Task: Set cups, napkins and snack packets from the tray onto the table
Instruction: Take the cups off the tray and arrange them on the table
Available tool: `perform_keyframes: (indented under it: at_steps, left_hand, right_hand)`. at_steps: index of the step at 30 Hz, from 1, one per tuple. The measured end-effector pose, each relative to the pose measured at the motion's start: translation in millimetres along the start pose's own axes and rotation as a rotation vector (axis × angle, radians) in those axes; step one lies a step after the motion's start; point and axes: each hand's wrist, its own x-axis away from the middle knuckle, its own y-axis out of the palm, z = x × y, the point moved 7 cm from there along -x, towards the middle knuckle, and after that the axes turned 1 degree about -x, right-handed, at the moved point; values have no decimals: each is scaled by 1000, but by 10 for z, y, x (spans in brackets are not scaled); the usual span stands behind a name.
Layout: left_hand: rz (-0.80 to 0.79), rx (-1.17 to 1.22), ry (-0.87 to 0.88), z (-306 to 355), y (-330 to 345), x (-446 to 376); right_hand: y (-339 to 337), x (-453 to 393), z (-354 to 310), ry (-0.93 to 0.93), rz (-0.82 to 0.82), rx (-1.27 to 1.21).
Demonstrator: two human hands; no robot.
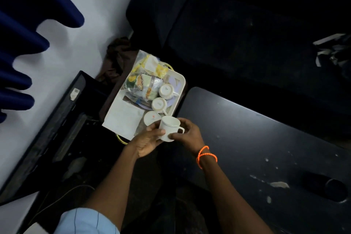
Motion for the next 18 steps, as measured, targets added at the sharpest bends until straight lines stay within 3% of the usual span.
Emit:
perform_keyframes:
  at_steps: [8, 13, 14, 16, 18]
  left_hand:
    - [126, -654, 34, -252, 965, -660]
    - [230, -917, 113, -689, 1273, -852]
    - [235, -970, 117, -764, 1276, -857]
    - [127, -1081, 102, -1529, 1774, -1250]
    - [132, -1130, 121, -1651, 1837, -1261]
  right_hand:
    - [-1301, 37, 191, -36, 166, 197]
    - [-1721, 254, 436, -7, 224, 449]
    - [-1755, 287, 472, 0, 240, 508]
    - [-2532, 526, 917, 88, 364, 604]
    - [-2635, 605, 1011, 65, 390, 672]
